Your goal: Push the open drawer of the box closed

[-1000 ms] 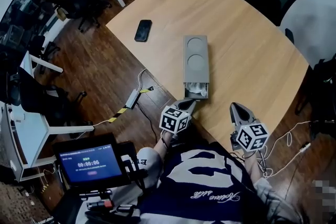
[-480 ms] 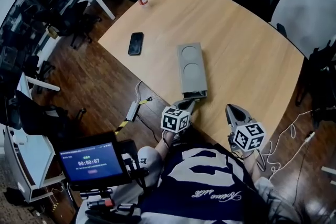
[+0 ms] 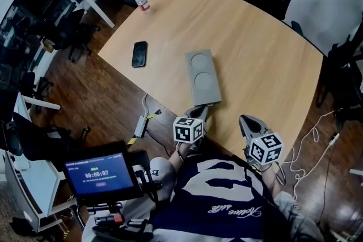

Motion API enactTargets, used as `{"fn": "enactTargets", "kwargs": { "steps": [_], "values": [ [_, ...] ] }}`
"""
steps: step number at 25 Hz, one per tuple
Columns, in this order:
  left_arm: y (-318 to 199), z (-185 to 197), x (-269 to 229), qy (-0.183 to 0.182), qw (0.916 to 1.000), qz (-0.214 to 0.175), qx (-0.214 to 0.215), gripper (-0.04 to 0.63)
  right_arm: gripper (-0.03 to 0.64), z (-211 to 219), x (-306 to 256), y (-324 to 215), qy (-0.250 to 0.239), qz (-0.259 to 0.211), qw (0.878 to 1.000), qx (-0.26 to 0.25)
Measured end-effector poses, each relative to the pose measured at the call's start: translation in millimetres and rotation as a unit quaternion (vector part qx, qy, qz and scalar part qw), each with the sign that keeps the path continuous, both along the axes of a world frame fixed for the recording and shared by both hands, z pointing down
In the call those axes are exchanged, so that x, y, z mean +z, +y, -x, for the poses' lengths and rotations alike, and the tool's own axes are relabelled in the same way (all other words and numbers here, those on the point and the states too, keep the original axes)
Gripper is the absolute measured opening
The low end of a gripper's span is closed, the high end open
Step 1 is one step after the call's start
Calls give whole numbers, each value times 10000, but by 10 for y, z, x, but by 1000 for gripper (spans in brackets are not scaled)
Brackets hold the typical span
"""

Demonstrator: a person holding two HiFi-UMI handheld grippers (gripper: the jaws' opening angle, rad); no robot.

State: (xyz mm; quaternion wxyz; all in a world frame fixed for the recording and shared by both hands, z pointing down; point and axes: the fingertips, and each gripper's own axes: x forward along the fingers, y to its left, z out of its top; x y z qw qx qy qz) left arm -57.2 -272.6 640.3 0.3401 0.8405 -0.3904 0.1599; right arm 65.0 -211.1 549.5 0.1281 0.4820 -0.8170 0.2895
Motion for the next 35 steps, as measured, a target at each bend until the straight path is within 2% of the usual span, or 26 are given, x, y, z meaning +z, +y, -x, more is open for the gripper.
{"fn": "enactTargets", "kwargs": {
  "steps": [4,7,16,23,28,32,35],
  "values": [
    [11,-11,-2,75,10000,41,33,-2,-11,-17,-7,13,0,-13,10000,54],
    [20,1,-21,-35,10000,43,-25,-2,-11,-12,-9,49,-27,-26,10000,24],
    [415,-93,-439,-101,9988,-471,-51,-2,-11,-112,-33,307,-168,-177,9995,-194],
    [975,-184,-928,130,9944,-859,-600,-2,-11,-256,-62,779,-237,-250,9978,-568],
    [1595,-332,-1167,285,9880,-1039,-1107,-2,-11,-321,-214,1216,-394,-434,9929,-1039],
    [2043,-453,-1175,232,9867,-986,-1275,-2,-11,-314,-304,1466,-481,-560,9878,-1368],
    [2271,-389,-1184,185,9851,-925,-1438,-2,-11,-209,-295,1639,-572,-523,9848,-1556]
  ]
}}
